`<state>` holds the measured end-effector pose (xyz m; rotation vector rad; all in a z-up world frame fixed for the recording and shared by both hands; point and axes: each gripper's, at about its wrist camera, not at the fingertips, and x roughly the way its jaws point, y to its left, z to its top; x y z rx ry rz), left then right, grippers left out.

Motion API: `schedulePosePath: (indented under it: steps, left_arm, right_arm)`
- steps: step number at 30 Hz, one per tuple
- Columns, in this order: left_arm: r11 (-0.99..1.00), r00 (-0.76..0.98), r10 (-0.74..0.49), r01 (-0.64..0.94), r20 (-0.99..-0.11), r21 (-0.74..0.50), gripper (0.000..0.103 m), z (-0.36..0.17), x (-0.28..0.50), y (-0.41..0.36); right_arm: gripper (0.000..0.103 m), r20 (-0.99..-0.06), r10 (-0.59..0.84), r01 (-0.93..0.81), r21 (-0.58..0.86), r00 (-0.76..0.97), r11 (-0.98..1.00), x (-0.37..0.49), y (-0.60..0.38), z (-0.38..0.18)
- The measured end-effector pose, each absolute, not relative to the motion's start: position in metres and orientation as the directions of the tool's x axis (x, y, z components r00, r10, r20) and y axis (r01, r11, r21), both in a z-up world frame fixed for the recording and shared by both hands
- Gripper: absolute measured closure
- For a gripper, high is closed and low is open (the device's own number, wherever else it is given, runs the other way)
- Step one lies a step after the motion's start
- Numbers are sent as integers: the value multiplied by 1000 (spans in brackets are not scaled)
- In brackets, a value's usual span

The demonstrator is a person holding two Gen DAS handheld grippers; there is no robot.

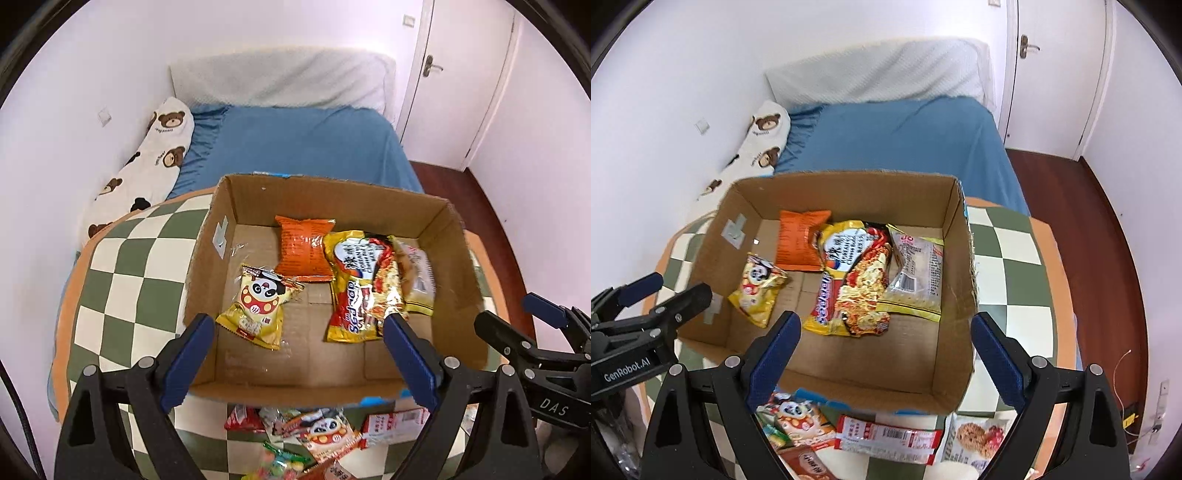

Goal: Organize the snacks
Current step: 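Move both tools back over the remaining snacks, then grasp the candy ball bag with left tool while right tool grasps the brown cookie packet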

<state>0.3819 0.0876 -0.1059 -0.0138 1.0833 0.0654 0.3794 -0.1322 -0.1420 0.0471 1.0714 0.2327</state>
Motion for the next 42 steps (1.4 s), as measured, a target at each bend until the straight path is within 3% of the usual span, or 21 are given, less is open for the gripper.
schedulePosePath:
  steps: [9, 14, 20, 21, 23, 33, 35, 36, 37, 42]
  left_arm:
    - [999, 532, 35, -51, -846, 10, 9, -69, 338, 87]
    - [998, 492, 41, -69, -870, 9, 9, -82, 314, 98]
    - [990, 325, 133, -86, -936, 111, 9, -156, 283, 118]
    - [989, 295, 140, -87, -945, 120, 9, -168, 279, 121]
    - [989, 208, 140, -78, -968, 126, 9, -199, 270, 126]
    - [982, -70, 123, 152, -990, 111, 10, -316, 260, 94]
    - [976, -83, 137, 184, -987, 120, 22, -331, 258, 88]
    - [976, -88, 139, 180, -986, 121, 43, -334, 257, 89]
    - [984, -102, 118, 145, -988, 103, 52, -336, 254, 95]
    - [999, -112, 51, -15, -992, 53, 54, -330, 234, 130]
  right_arm:
    - [8, -827, 251, -150, 202, 503, 968, 331, -143, -107]
    - [8, -863, 271, -158, 224, 426, 962, 304, -141, -125]
    - [11, -910, 316, -107, 298, 267, 948, 280, -141, -195]
    - [14, -912, 336, -94, 322, 235, 942, 276, -141, -210]
    - [34, -915, 359, -80, 351, 181, 933, 271, -141, -232]
    - [34, -916, 400, -110, 395, 19, 912, 245, -117, -301]
    - [34, -919, 395, -138, 392, -6, 910, 241, -109, -310]
    - [34, -922, 387, -155, 384, -15, 910, 238, -104, -313]
    - [33, -926, 378, -179, 376, -26, 909, 235, -98, -317]
    - [25, -940, 334, -269, 338, -63, 902, 221, -65, -329]
